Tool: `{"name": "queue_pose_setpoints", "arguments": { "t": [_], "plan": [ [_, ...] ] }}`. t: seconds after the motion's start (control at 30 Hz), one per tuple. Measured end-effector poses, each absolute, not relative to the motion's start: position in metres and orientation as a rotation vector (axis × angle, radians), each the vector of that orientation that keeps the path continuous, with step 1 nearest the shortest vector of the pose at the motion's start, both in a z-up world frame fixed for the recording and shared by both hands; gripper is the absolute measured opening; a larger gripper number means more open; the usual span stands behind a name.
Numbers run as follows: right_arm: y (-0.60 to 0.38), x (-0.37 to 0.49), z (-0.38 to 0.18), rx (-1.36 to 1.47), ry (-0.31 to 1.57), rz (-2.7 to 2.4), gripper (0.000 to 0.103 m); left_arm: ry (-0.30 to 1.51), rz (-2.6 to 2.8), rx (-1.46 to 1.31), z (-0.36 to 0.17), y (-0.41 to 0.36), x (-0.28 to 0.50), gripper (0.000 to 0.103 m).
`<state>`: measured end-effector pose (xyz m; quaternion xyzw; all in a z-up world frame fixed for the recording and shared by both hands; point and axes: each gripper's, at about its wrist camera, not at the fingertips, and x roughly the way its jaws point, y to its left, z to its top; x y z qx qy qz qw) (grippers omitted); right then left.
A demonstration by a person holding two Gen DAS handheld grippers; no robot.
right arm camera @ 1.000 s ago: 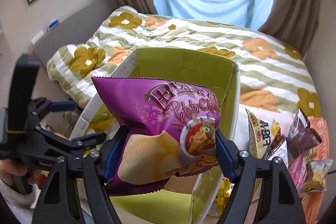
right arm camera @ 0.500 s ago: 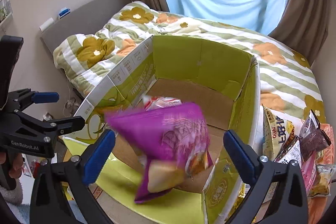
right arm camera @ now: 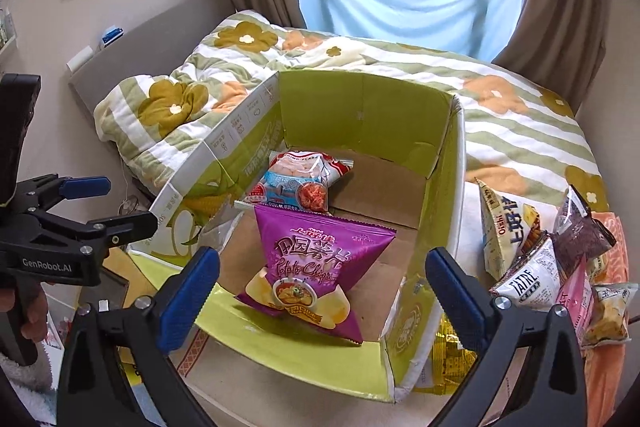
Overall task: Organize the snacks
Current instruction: 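Move both tools back toward the snack pile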
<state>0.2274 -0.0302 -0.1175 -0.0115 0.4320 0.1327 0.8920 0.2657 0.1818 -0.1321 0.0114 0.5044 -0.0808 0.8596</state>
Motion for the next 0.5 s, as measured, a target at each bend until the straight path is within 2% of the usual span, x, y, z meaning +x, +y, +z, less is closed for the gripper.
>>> {"name": "queue_pose_setpoints", "arguments": {
  "t": [0.27, 0.5],
  "plan": [
    [-0.056, 0.192, -0.094, 0.001, 0.846, 0.192, 0.103, 0.993, -0.262, 0.072, -0.116, 0.153, 0.254, 0.102],
    [-0.119, 0.153, -0.081, 0.031, 0.84, 0.083, 0.103, 0.953, -0.375, 0.122, -0.102, 0.092, 0.238, 0.102]
  ]
}}
